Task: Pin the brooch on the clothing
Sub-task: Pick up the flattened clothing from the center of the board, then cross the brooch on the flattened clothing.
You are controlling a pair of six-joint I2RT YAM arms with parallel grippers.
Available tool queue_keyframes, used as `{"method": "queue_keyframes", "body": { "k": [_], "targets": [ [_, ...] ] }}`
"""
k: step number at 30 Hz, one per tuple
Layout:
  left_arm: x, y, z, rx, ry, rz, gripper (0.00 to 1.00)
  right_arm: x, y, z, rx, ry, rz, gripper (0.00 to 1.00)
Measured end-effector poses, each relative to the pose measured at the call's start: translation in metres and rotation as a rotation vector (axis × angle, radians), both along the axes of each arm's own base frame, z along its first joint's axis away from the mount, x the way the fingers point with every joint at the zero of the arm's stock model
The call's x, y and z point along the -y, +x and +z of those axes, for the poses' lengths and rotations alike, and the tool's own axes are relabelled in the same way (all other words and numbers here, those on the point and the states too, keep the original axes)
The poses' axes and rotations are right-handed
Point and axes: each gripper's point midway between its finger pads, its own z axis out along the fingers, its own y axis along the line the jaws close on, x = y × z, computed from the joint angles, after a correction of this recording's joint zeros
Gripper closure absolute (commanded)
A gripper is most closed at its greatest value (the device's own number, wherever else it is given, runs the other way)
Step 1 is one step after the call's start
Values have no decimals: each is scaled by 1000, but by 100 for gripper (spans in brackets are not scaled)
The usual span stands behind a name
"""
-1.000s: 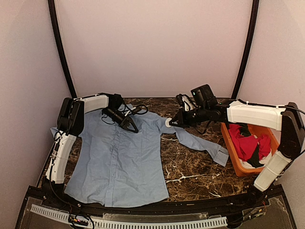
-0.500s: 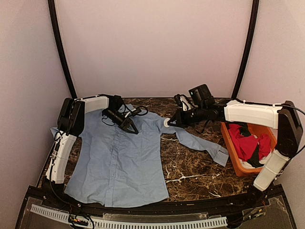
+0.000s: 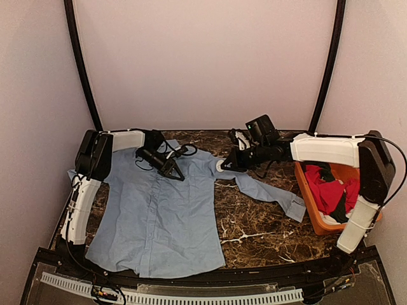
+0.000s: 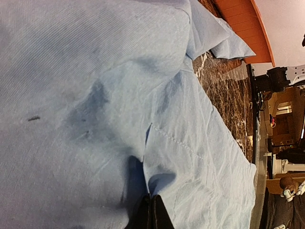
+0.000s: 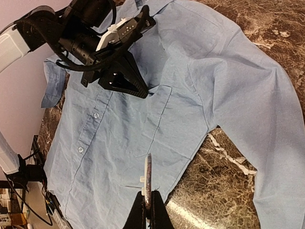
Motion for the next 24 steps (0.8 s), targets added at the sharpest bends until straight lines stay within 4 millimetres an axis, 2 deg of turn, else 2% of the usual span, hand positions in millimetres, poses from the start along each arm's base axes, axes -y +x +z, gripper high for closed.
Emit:
{"method": "queue_keyframes", "body": {
  "k": [4, 10, 15, 20, 24],
  "targets": [
    [-2, -17, 7, -28, 7, 33, 99, -9, 11, -15, -5, -17, 12, 100],
    [12, -32, 49, 51, 10, 48, 99, -25, 29, -35, -23, -25, 21, 100],
    [29, -57, 80, 116, 3, 30, 99, -40, 39, -39, -10, -24, 29, 100],
    [34, -77, 89, 117, -4, 38, 99, -55, 33, -34, 44, -30, 77, 100],
    [31, -79, 95, 118, -9, 66, 99, -66, 24, -32, 86, -20, 128, 100]
  ]
}}
